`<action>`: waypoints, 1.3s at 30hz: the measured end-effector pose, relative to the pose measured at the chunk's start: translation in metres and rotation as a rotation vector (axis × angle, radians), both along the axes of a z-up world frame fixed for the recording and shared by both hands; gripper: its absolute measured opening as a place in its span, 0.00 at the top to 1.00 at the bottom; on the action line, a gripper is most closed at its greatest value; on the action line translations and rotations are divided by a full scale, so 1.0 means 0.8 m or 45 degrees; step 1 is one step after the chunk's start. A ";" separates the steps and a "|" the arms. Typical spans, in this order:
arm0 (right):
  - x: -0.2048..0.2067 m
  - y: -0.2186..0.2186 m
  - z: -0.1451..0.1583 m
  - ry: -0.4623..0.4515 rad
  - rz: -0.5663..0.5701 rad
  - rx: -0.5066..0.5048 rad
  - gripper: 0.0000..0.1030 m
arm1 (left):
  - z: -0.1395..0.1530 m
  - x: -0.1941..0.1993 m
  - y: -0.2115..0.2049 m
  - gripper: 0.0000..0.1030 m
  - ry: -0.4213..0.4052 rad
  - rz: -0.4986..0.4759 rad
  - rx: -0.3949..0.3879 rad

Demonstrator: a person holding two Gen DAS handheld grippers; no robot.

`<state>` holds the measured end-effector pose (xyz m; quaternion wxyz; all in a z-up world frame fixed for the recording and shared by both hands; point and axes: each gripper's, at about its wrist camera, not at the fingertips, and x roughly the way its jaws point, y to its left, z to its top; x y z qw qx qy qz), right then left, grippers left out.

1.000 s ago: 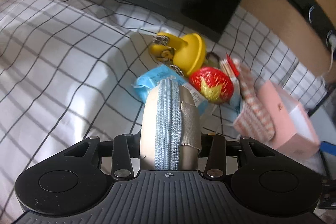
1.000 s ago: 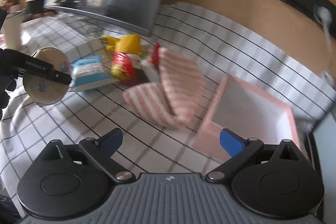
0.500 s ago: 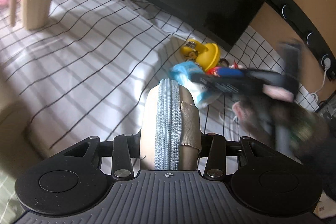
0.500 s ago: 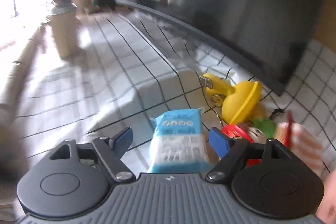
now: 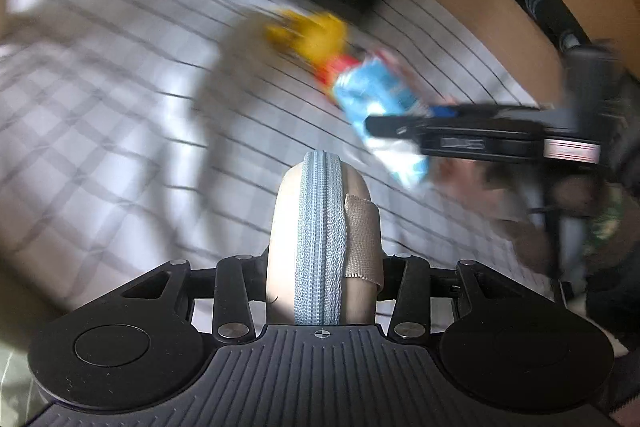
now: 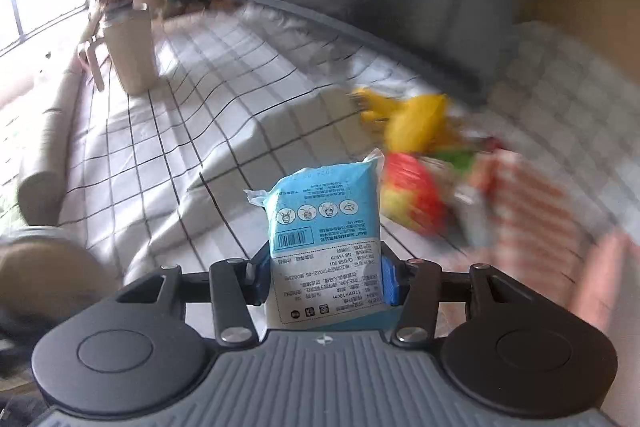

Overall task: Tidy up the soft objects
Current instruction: 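Grasp the blue tissue packet with the right tool while the left tool holds the pouch, then lower the pouch into the pink box and open the left tool while the right tool carries the packet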

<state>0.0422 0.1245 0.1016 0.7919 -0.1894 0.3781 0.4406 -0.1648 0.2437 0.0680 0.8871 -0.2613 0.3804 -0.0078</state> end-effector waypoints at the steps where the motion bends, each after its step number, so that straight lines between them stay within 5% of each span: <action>1: -0.012 -0.025 0.012 -0.021 -0.019 0.018 0.51 | 0.000 0.017 -0.014 0.56 0.013 -0.087 0.001; 8: -0.065 -0.189 0.047 -0.235 -0.403 -0.048 0.51 | 0.034 0.114 -0.118 0.56 -0.022 -0.562 0.078; 13: -0.093 -0.300 0.038 -0.208 -0.767 -0.068 0.51 | 0.104 0.190 -0.169 0.56 -0.181 -0.746 0.092; 19: -0.134 -0.373 0.029 -0.234 -1.069 -0.052 0.51 | 0.170 0.298 -0.247 0.56 -0.379 -0.788 0.064; 24: -0.155 -0.396 0.026 -0.230 -1.171 -0.029 0.51 | 0.161 0.371 -0.276 0.56 -0.297 -0.669 -0.030; 31: -0.166 -0.394 0.020 -0.234 -1.185 -0.068 0.51 | 0.111 0.343 -0.221 0.56 -0.226 -0.442 0.002; 39: -0.095 -0.378 0.057 -0.219 -1.074 0.087 0.51 | 0.047 0.215 -0.176 0.56 -0.072 -0.490 0.004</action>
